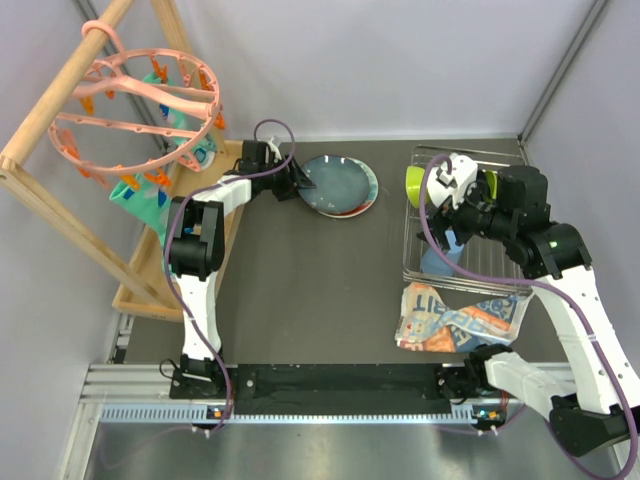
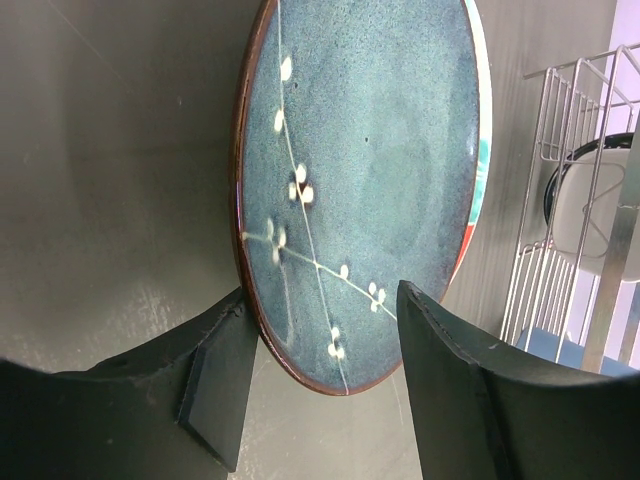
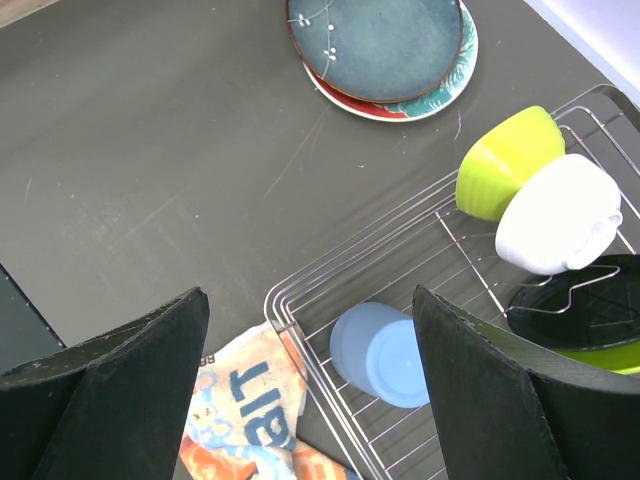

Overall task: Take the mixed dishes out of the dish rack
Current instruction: Place the plate at the center of the board.

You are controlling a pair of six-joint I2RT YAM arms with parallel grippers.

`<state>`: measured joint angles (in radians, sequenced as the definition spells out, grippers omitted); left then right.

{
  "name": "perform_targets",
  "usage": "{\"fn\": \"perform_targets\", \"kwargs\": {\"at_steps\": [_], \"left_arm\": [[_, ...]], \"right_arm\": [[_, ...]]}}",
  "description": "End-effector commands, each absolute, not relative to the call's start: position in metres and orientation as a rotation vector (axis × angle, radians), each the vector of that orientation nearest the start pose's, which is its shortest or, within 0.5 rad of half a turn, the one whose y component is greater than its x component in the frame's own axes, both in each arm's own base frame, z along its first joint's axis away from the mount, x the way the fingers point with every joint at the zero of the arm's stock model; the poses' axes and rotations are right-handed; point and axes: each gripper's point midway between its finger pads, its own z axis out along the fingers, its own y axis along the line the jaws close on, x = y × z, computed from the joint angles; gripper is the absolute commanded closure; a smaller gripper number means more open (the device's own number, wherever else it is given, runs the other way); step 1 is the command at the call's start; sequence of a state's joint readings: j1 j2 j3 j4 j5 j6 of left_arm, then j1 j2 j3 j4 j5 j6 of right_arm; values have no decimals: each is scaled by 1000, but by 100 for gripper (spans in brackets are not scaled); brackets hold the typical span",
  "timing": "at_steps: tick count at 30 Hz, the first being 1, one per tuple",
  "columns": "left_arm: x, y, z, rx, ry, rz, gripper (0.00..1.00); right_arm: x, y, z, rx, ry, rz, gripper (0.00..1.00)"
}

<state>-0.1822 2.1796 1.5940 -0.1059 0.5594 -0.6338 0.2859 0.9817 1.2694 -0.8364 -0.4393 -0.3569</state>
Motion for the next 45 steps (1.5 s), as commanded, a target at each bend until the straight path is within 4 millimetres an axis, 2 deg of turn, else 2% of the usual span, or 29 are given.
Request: {"fn": "perform_targets", "kwargs": {"at_steps": [1,32,41,45], "left_arm": [[532,-211,115,-153,2250,-1058,39],[538,-207,91,-159,2307,-992,32],[542,-202,89,-134,2343,-860,32],[541,-206,86,-93,2362,-797,32]], "right_arm": [[246,141,313,-913,1824,425,17],[247,139,309,-907,1831,424,17],[247,140,310,-909,1829,428,16],[247,140,310,-909,1832,430,16]]}}
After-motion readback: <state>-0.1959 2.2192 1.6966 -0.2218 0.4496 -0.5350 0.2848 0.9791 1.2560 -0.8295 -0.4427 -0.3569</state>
